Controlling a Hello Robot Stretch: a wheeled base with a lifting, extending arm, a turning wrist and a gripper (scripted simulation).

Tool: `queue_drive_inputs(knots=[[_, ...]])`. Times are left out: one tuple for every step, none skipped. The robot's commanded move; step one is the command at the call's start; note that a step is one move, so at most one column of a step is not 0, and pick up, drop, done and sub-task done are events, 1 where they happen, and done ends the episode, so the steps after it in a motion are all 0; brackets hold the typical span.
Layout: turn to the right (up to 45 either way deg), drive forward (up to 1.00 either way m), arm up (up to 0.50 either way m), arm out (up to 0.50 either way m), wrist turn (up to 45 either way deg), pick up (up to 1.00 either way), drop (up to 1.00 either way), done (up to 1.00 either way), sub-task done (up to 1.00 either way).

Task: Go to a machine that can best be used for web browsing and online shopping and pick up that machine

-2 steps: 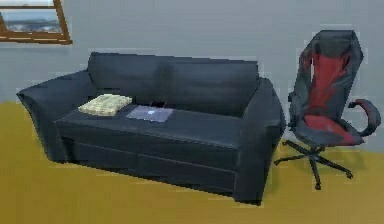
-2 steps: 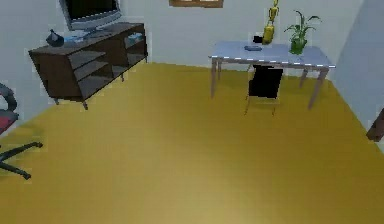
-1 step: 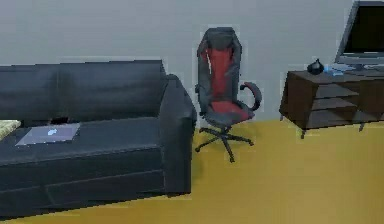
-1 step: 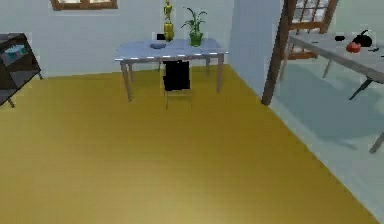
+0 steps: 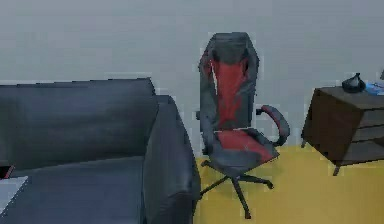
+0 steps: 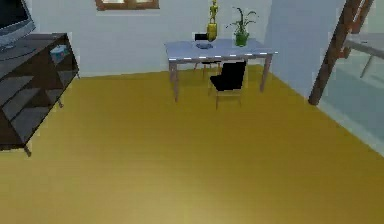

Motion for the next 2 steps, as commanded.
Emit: queue_drive_inputs(knots=[[-45.0, 0.0, 0.0, 0.0, 0.0, 0.0, 0.0, 0.0, 0.0], [-45.0, 0.0, 0.0, 0.0, 0.0, 0.0, 0.0, 0.0, 0.0]])
